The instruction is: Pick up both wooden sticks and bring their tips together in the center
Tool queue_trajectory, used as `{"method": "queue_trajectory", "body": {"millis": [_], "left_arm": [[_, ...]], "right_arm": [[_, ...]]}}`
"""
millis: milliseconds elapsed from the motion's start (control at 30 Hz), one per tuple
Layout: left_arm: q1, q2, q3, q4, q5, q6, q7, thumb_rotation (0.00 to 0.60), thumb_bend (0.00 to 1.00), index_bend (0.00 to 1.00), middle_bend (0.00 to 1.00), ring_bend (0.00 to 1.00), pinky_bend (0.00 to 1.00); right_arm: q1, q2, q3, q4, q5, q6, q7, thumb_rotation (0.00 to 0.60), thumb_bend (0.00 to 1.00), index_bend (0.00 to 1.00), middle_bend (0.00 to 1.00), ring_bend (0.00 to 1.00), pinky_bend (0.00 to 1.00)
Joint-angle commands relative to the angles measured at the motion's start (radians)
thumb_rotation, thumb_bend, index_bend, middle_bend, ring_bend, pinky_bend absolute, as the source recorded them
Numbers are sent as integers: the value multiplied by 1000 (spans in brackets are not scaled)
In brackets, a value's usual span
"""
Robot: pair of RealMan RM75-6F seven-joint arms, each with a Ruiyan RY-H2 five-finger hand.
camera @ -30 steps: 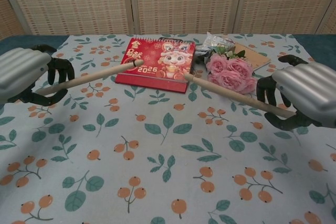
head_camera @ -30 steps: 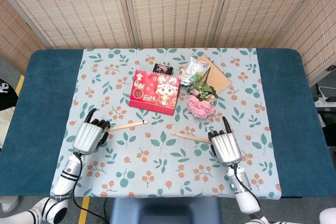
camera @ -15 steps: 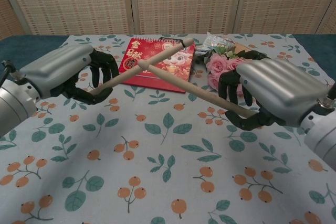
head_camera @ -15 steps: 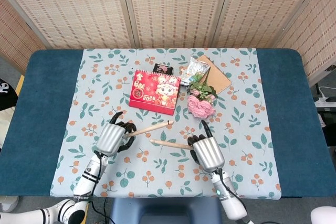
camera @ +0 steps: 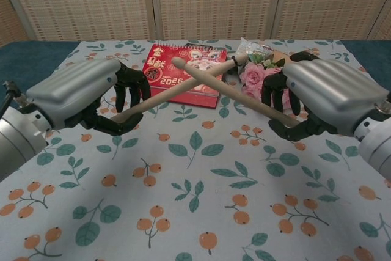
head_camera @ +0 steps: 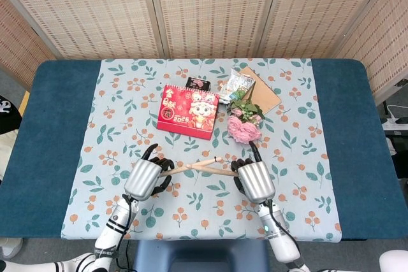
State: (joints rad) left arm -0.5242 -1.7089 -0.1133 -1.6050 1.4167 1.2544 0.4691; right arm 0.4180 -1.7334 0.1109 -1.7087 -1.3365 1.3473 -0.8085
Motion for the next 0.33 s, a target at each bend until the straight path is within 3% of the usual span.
{"method": "queue_trajectory", "body": {"millis": [33,333], "left_arm": [[3,-10,7,-3,16,17,31,600,541,863,901,545,136],[3,-22,-1,14,6,17,39,600,540,863,901,545,135]], "right_arm": [[-1,5,1,-6,0,1,3,600,406,985,832,561,17],[-5,17,-8,-17,-11,8,-12,600,406,985,832,561,17]]}}
